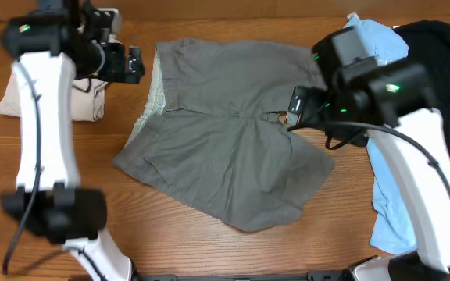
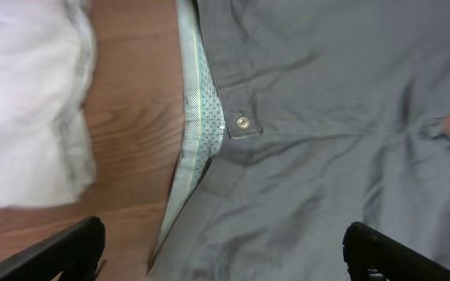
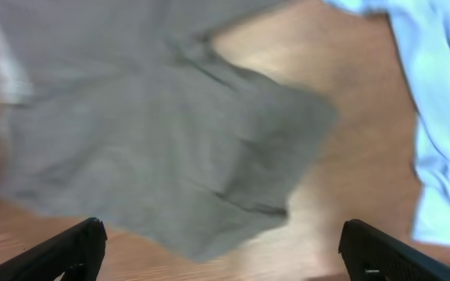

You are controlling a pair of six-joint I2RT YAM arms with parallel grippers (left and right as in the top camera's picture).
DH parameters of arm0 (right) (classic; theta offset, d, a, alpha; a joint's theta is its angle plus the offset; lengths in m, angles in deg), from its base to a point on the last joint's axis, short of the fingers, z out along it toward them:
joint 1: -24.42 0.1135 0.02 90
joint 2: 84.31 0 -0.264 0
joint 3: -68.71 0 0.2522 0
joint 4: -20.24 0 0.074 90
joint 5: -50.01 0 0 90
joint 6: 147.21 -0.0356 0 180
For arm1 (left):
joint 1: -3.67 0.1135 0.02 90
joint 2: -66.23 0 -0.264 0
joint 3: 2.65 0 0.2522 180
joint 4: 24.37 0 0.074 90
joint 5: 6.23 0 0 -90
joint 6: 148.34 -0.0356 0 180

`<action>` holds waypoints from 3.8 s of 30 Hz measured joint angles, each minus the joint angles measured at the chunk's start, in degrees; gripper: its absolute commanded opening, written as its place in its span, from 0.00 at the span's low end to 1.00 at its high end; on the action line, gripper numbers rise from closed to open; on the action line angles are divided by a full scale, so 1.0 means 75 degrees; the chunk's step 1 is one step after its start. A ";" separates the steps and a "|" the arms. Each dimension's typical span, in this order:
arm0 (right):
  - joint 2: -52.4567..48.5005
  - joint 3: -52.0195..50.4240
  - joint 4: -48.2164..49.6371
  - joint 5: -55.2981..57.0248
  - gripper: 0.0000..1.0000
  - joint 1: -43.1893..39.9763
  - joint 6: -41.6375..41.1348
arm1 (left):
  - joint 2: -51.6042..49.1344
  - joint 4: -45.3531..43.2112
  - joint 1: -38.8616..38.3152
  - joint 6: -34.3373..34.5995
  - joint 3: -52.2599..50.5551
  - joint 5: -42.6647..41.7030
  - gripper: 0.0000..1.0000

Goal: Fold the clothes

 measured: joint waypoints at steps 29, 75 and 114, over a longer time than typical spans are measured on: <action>-0.0050 -0.1244 0.0545 0.0376 1.00 0.0000 -0.0562 | -0.3727 -0.0277 -0.0647 -0.1399 -0.0143 -0.1169 0.34; -0.0050 -0.1247 0.0679 0.0376 1.00 0.0000 -0.0583 | -0.3727 0.0708 -0.0670 -0.0819 -0.0082 -0.0044 0.04; -0.0050 -0.1247 0.0731 0.0376 1.00 0.0000 -0.0816 | -0.3468 0.2375 0.0423 0.1504 0.1078 0.2576 0.84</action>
